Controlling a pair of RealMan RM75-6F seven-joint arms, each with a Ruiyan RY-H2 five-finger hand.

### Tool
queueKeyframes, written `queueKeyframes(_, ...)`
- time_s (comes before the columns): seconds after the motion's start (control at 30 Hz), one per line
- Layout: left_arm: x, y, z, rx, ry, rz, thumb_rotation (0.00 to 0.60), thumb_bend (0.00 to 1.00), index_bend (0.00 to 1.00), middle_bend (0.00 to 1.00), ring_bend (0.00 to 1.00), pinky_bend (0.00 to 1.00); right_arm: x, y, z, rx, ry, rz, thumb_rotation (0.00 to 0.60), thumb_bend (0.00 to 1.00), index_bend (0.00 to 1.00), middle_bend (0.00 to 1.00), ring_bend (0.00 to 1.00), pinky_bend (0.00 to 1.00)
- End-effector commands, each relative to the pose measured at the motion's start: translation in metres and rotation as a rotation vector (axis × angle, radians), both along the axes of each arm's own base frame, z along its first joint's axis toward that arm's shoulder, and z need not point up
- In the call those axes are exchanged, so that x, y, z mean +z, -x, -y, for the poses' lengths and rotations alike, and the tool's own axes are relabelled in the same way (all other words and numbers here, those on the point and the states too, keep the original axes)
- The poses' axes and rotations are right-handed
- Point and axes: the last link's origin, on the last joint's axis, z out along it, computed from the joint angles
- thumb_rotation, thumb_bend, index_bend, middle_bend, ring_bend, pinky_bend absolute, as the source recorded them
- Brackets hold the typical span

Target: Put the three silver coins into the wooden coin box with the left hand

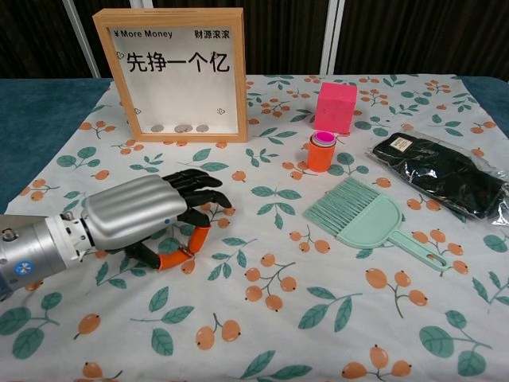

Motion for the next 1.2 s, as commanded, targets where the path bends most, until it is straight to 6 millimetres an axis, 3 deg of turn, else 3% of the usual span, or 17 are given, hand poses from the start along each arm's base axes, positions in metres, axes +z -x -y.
queueKeyframes(0.03,0.001,0.000,-0.001,0.001,-0.004,-0.002,0.600,0.38,0.62,0.16,0.00,0.00,-0.001,0.000,0.000,0.000,-0.003,-0.001,0.600,0.39,0.17,0.05,0.02,0.00)
queueKeyframes(0.4,0.016,-0.013,-0.008,-0.021,-0.046,0.063,0.600,0.51,0.68,0.18,0.00,0.00,-0.001,0.000,0.000,-0.006,-0.006,0.003,0.600,0.39,0.17,0.05,0.02,0.00)
queueKeyframes(0.87,0.069,-0.044,-0.012,-0.006,-0.024,0.167,0.600,0.52,0.69,0.18,0.00,0.00,-0.003,0.000,0.000,-0.011,-0.013,-0.005,0.600,0.39,0.17,0.05,0.02,0.00)
queueKeyframes(1.0,0.096,-0.060,-0.029,-0.029,-0.117,0.185,0.600,0.53,0.71,0.19,0.00,0.00,-0.002,0.000,0.000,-0.013,-0.010,-0.003,0.600,0.39,0.17,0.05,0.02,0.00)
queueKeyframes(1.2,0.146,-0.106,-0.073,-0.057,-0.252,0.190,0.600,0.53,0.71,0.19,0.00,0.00,-0.003,0.001,0.000,-0.018,-0.009,-0.005,0.600,0.39,0.17,0.05,0.02,0.00)
